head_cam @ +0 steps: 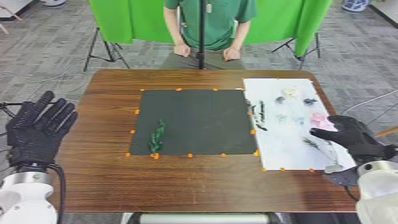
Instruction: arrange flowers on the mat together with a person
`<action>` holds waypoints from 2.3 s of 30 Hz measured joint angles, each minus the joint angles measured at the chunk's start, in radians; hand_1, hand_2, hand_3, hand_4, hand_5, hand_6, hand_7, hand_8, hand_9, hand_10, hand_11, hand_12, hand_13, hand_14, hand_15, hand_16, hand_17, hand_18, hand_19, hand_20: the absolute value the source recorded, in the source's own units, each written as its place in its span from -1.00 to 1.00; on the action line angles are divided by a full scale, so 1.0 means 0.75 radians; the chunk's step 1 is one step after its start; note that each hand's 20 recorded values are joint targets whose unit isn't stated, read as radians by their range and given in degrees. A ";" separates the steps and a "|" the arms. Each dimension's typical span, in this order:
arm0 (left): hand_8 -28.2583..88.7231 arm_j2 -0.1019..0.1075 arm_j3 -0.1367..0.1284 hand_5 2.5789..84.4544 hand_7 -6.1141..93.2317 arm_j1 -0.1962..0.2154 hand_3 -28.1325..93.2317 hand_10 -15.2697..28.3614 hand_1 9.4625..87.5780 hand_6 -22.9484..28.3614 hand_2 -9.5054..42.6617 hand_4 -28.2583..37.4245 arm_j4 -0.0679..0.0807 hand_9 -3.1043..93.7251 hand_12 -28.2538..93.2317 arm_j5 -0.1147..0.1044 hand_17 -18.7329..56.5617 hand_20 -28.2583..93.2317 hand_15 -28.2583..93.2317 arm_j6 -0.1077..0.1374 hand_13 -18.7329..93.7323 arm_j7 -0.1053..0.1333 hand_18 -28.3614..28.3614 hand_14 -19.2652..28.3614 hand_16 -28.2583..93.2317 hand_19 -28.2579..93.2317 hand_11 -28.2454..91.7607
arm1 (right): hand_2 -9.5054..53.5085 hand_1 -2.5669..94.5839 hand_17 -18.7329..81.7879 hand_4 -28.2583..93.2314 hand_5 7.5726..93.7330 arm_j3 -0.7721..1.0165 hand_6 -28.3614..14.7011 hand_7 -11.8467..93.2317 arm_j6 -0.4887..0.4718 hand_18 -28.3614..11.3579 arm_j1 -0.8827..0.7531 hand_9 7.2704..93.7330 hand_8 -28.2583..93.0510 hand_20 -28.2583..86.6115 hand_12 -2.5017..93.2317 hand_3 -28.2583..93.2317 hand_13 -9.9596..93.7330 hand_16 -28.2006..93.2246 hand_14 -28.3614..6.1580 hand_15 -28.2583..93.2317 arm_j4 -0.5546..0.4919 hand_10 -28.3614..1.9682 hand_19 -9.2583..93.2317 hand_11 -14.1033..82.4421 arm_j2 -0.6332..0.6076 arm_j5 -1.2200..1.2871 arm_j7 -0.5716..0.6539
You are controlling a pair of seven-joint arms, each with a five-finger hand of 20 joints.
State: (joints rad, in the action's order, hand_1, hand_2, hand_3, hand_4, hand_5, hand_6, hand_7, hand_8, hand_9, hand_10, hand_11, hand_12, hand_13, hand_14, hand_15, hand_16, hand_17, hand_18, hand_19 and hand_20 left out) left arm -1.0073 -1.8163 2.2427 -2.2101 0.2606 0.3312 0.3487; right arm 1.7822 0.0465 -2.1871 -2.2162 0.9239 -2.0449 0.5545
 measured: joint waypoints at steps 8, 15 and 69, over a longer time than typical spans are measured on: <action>-0.70 0.000 0.006 -0.04 -0.53 0.001 0.63 0.48 -0.45 0.22 -0.15 -1.00 0.000 -0.16 -0.35 -0.003 -0.59 -0.38 0.14 0.001 -0.17 0.001 0.59 0.50 -0.67 0.14 -0.08 | -1.00 -0.25 -0.33 -1.00 -0.05 -0.217 -0.17 -0.47 0.004 -0.57 0.084 -0.19 -0.66 -0.24 -0.34 0.51 -0.25 -0.13 -0.49 0.32 0.129 -0.50 0.20 -0.12 -0.030 -0.451 0.235; -0.70 0.000 0.007 -0.03 -0.52 0.002 0.63 0.48 -0.45 0.22 -0.15 -1.00 0.001 -0.16 -0.35 -0.003 -0.59 -0.38 0.14 0.003 -0.17 0.000 0.59 0.51 -0.67 0.14 -0.07 | -1.00 -0.06 -0.29 -1.00 0.18 -0.231 0.10 -0.29 0.003 -0.58 0.118 -0.01 -0.72 -0.19 -0.23 0.42 -0.11 -0.02 -0.40 0.49 0.200 -0.30 0.32 0.16 -0.029 -0.804 0.284; -0.70 0.012 0.005 -0.03 -0.52 0.001 0.63 0.48 -0.43 0.22 -0.15 -1.00 0.010 -0.15 -0.35 -0.084 -0.60 -0.37 0.16 0.001 -0.16 0.026 0.61 0.51 -0.67 0.13 -0.07 | -1.00 0.12 -0.10 -0.76 0.37 -0.942 0.32 0.36 -0.019 -0.81 0.834 0.65 -0.42 0.02 0.18 0.65 0.40 0.28 -0.15 0.51 0.135 0.25 0.60 -0.01 0.126 -0.141 0.349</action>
State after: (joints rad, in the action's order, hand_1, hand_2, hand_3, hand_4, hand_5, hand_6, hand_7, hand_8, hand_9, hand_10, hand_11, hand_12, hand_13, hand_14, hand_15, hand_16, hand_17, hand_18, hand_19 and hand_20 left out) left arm -0.9985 -1.8125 2.2432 -2.2027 0.1973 0.3319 0.3684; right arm 1.0757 0.0322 -1.5616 -2.1149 1.0185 -2.1510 0.8161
